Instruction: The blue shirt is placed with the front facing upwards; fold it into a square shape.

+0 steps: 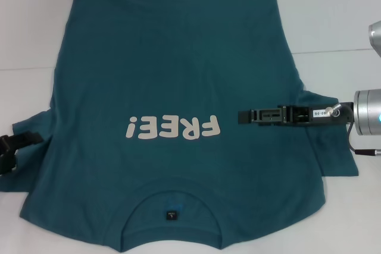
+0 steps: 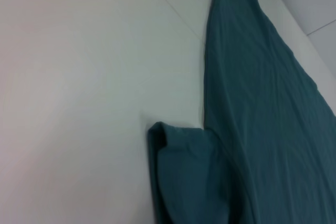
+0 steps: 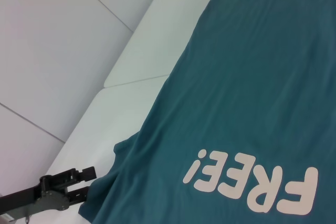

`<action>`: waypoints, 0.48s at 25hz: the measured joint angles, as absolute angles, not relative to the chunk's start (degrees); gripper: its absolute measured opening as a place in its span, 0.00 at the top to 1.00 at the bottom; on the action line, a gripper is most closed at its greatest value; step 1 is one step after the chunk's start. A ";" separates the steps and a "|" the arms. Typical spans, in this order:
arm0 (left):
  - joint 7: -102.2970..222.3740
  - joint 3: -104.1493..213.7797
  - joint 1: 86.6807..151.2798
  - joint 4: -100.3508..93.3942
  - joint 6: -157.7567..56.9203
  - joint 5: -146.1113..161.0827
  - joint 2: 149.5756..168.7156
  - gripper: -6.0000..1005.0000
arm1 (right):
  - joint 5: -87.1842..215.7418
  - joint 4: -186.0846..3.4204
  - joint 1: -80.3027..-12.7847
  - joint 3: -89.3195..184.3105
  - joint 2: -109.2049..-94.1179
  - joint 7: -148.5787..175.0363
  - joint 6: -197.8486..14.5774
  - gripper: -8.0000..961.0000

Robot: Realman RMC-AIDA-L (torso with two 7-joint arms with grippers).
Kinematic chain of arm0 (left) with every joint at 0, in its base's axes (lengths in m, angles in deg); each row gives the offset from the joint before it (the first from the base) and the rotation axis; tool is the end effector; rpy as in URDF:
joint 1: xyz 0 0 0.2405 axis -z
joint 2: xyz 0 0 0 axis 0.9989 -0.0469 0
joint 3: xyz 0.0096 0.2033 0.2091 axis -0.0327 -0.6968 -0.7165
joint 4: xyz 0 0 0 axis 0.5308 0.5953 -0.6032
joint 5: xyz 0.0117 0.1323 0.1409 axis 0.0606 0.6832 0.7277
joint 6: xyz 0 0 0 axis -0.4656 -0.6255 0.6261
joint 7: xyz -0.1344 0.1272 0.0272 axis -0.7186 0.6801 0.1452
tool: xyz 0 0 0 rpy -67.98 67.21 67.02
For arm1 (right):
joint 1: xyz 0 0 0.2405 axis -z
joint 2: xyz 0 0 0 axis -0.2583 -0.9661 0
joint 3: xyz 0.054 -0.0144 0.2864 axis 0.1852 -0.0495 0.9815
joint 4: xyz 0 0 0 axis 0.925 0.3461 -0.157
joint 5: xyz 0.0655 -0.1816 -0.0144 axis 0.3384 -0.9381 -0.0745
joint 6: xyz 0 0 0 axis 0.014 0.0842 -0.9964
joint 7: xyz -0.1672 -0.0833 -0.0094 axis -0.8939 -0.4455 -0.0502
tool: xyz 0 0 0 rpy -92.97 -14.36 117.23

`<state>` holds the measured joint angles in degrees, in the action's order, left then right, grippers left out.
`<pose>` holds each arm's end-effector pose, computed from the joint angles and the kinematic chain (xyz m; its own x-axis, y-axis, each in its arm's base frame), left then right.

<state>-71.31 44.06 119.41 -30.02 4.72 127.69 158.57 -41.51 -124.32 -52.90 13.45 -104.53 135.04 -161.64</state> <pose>-0.3869 0.3938 -0.0044 -0.1447 0.7053 0.6940 0.9873 0.1497 0.0537 0.2602 0.4063 -0.0416 0.3664 -0.8110 -0.4561 -0.9046 -0.4252 0.0294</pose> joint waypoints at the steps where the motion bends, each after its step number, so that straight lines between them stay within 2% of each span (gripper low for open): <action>1: -71.32 43.82 119.60 -29.83 4.37 127.69 158.56 0.28 | -41.51 -124.32 -52.86 13.45 -104.52 135.04 -161.64 0.03; 7: -72.19 43.26 120.74 -29.07 3.78 127.69 158.25 0.28 | -41.51 -124.32 -52.63 13.45 -104.53 135.04 -161.64 0.03; 11: -73.72 43.22 120.81 -29.53 4.23 127.80 157.99 0.34 | -41.51 -124.32 -52.51 13.45 -104.46 135.04 -161.64 0.03; 12: -73.72 43.21 120.83 -29.55 4.32 127.80 157.97 0.39 | -41.51 -124.32 -52.50 13.45 -104.42 135.04 -161.64 0.03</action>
